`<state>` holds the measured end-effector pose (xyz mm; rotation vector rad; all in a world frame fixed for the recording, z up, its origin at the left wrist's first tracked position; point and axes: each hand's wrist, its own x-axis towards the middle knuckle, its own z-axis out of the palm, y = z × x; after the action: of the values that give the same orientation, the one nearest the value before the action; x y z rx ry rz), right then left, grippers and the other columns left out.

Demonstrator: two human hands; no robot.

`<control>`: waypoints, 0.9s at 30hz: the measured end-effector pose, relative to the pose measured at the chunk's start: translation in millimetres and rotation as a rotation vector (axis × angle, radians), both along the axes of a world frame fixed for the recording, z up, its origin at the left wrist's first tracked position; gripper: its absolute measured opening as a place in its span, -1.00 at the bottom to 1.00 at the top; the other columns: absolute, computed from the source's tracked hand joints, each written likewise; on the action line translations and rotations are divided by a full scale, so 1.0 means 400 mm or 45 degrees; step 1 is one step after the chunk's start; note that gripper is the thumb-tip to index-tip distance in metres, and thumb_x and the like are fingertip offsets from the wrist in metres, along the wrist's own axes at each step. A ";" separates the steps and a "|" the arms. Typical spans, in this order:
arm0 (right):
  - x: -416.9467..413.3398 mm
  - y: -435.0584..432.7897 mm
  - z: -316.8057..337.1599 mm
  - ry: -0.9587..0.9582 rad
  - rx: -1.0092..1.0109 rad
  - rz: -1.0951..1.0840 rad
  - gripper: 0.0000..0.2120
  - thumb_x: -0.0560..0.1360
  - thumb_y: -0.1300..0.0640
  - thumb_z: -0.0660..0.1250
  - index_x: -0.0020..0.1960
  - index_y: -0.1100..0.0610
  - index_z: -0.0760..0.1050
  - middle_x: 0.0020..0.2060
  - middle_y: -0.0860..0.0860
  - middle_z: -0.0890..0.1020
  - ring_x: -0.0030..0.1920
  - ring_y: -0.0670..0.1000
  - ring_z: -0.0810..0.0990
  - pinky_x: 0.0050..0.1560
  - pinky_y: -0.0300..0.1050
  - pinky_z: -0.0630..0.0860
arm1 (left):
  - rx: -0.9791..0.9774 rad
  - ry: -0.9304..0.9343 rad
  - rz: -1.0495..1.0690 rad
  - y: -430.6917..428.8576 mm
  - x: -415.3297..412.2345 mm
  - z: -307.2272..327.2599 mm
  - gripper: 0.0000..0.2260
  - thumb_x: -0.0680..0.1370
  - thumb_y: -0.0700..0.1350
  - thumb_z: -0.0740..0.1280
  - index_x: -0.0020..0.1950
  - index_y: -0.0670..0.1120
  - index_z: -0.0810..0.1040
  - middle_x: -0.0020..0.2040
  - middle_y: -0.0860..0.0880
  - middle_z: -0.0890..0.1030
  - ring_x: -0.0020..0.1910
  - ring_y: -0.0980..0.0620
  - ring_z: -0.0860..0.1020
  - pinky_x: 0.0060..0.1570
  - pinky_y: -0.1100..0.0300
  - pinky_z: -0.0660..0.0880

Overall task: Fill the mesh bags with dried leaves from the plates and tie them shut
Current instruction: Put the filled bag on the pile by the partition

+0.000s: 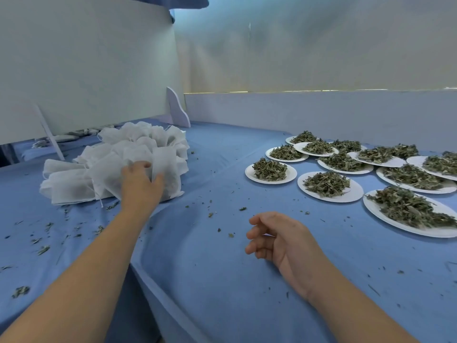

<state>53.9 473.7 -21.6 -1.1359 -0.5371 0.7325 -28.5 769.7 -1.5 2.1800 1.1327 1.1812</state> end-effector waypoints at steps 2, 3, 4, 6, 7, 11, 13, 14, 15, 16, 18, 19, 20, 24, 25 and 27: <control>-0.016 -0.012 0.004 -0.030 -0.019 -0.026 -0.85 0.50 0.14 0.32 -0.13 0.22 0.58 -0.31 0.15 0.61 -0.36 0.13 0.61 -0.38 -0.15 0.47 | 0.059 0.014 -0.116 -0.059 -0.002 0.026 -0.76 0.55 -0.12 0.28 0.22 -0.07 0.47 0.21 -0.11 0.37 -0.12 -0.02 0.46 -0.10 0.13 0.43; -0.024 -0.021 0.007 -0.045 -0.032 -0.029 -0.85 0.54 0.17 0.28 -0.11 0.22 0.58 -0.31 0.15 0.61 -0.36 0.13 0.61 -0.37 -0.15 0.47 | 0.088 0.032 -0.198 -0.094 0.001 0.038 -0.82 0.55 -0.14 0.27 0.15 -0.05 0.51 0.13 -0.08 0.40 -0.17 0.02 0.44 -0.21 0.16 0.40; -0.029 -0.031 0.013 -0.060 -0.047 -0.027 -0.84 0.56 0.19 0.25 -0.09 0.22 0.58 -0.31 0.13 0.62 -0.36 0.12 0.62 -0.36 -0.16 0.47 | 0.109 0.053 -0.292 -0.133 0.006 0.048 -0.88 0.55 -0.17 0.27 0.06 -0.03 0.53 0.04 -0.06 0.45 -0.23 0.03 0.44 -0.29 0.19 0.38; -0.033 -0.065 0.029 -0.091 -0.059 -0.023 -0.83 0.57 0.20 0.23 -0.07 0.21 0.58 -0.31 0.11 0.63 -0.35 0.10 0.63 -0.35 -0.17 0.47 | 0.100 0.110 -0.508 -0.220 0.019 0.066 -0.89 0.55 -0.17 0.28 -0.09 0.01 0.55 -0.20 0.03 0.49 -0.34 0.12 0.44 -0.41 0.28 0.36; -0.033 -0.088 0.041 -0.098 -0.052 -0.026 -0.83 0.57 0.19 0.23 -0.06 0.20 0.59 -0.31 0.10 0.64 -0.35 0.10 0.63 -0.35 -0.17 0.48 | 0.067 0.149 -0.619 -0.268 0.026 0.074 -0.87 0.55 -0.16 0.29 -0.13 0.04 0.57 -0.31 0.07 0.48 -0.42 0.18 0.43 -0.45 0.34 0.34; -0.009 -0.233 0.088 -0.130 -0.015 -0.101 -0.81 0.57 0.15 0.23 -0.06 0.16 0.61 -0.29 0.09 0.65 -0.34 0.09 0.64 -0.35 -0.18 0.48 | -0.042 0.273 -1.016 -0.478 0.064 0.088 -0.83 0.55 -0.17 0.29 -0.15 0.05 0.62 -0.37 -0.03 0.55 -0.49 0.27 0.46 -0.52 0.43 0.33; 0.007 -0.330 0.109 -0.155 -0.003 -0.169 -0.80 0.58 0.15 0.23 -0.07 0.15 0.62 -0.29 0.10 0.65 -0.34 0.09 0.64 -0.37 -0.18 0.47 | -0.057 0.313 -1.193 -0.592 0.090 0.088 -0.81 0.55 -0.17 0.30 -0.15 0.08 0.63 -0.34 -0.06 0.58 -0.43 0.27 0.50 -0.43 0.46 0.36; 0.016 -0.382 0.117 -0.177 -0.002 -0.217 -0.80 0.58 0.15 0.23 -0.07 0.16 0.62 -0.29 0.11 0.65 -0.34 0.10 0.64 -0.37 -0.18 0.47 | -0.062 0.336 -1.286 -0.652 0.104 0.088 -0.80 0.55 -0.16 0.30 -0.17 0.10 0.62 -0.32 -0.06 0.58 -0.39 0.25 0.52 -0.37 0.46 0.37; 0.022 -0.434 0.125 -0.196 -0.006 -0.266 -0.81 0.58 0.16 0.24 -0.07 0.17 0.62 -0.29 0.12 0.65 -0.34 0.10 0.63 -0.38 -0.17 0.47 | -0.068 0.365 -1.382 -0.709 0.118 0.085 -0.80 0.56 -0.14 0.30 -0.18 0.13 0.61 -0.32 -0.04 0.58 -0.36 0.23 0.52 -0.34 0.43 0.39; 0.025 -0.500 0.129 -0.216 -0.021 -0.332 -0.82 0.57 0.17 0.24 -0.06 0.18 0.61 -0.29 0.13 0.64 -0.34 0.11 0.63 -0.38 -0.17 0.47 | -0.080 0.394 -1.480 -0.778 0.133 0.079 -0.80 0.56 -0.12 0.30 -0.18 0.15 0.61 -0.34 0.01 0.58 -0.36 0.21 0.51 -0.33 0.39 0.39; 0.026 -0.600 0.138 -0.244 -0.052 -0.433 -0.84 0.57 0.19 0.25 -0.04 0.20 0.60 -0.30 0.14 0.64 -0.34 0.12 0.61 -0.39 -0.16 0.47 | -0.084 0.436 -1.628 -0.880 0.151 0.067 -0.78 0.56 -0.08 0.30 -0.21 0.20 0.59 -0.36 0.09 0.57 -0.40 0.19 0.46 -0.36 0.36 0.38; 0.024 -0.655 0.140 -0.254 -0.069 -0.488 -0.84 0.57 0.19 0.25 -0.04 0.21 0.59 -0.30 0.14 0.64 -0.35 0.11 0.61 -0.39 -0.16 0.47 | -0.078 0.454 -1.704 -0.933 0.159 0.059 -0.76 0.57 -0.07 0.29 -0.23 0.23 0.58 -0.36 0.12 0.57 -0.41 0.18 0.44 -0.37 0.35 0.37; 0.022 -0.710 0.141 -0.267 -0.092 -0.539 -0.84 0.57 0.20 0.25 -0.04 0.21 0.59 -0.31 0.14 0.64 -0.35 0.12 0.61 -0.38 -0.16 0.47 | -0.068 0.469 -1.773 -0.986 0.167 0.050 -0.76 0.57 -0.06 0.29 -0.23 0.24 0.57 -0.36 0.13 0.56 -0.40 0.17 0.44 -0.36 0.33 0.38; 0.008 -0.909 0.143 -0.334 -0.265 -0.718 -0.84 0.56 0.19 0.26 -0.06 0.18 0.62 -0.28 0.14 0.66 -0.34 0.12 0.62 -0.38 -0.17 0.47 | -0.023 0.461 -1.928 -1.161 0.196 0.014 -0.87 0.57 -0.05 0.29 -0.04 0.22 0.54 -0.34 0.13 0.57 -0.35 0.14 0.52 -0.30 0.27 0.47; 0.003 -0.954 0.144 -0.352 -0.335 -0.750 -0.85 0.56 0.19 0.27 -0.06 0.17 0.62 -0.27 0.13 0.67 -0.35 0.11 0.62 -0.40 -0.18 0.46 | -0.024 0.454 -1.935 -1.196 0.203 0.005 -0.87 0.57 -0.05 0.29 -0.01 0.21 0.53 -0.35 0.13 0.56 -0.33 0.13 0.54 -0.26 0.25 0.50; -0.005 -1.034 0.143 -0.407 -0.546 -0.821 -0.87 0.55 0.17 0.29 -0.07 0.12 0.62 -0.25 0.09 0.69 -0.38 0.07 0.62 -0.43 -0.19 0.43 | -0.033 0.449 -1.917 -1.253 0.219 -0.013 -0.87 0.58 -0.04 0.29 0.02 0.22 0.51 -0.38 0.14 0.54 -0.32 0.13 0.56 -0.22 0.21 0.53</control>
<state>51.8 60.0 35.4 -1.7293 -0.2458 0.0969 59.0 268.4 -6.7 2.3016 -0.5193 0.0863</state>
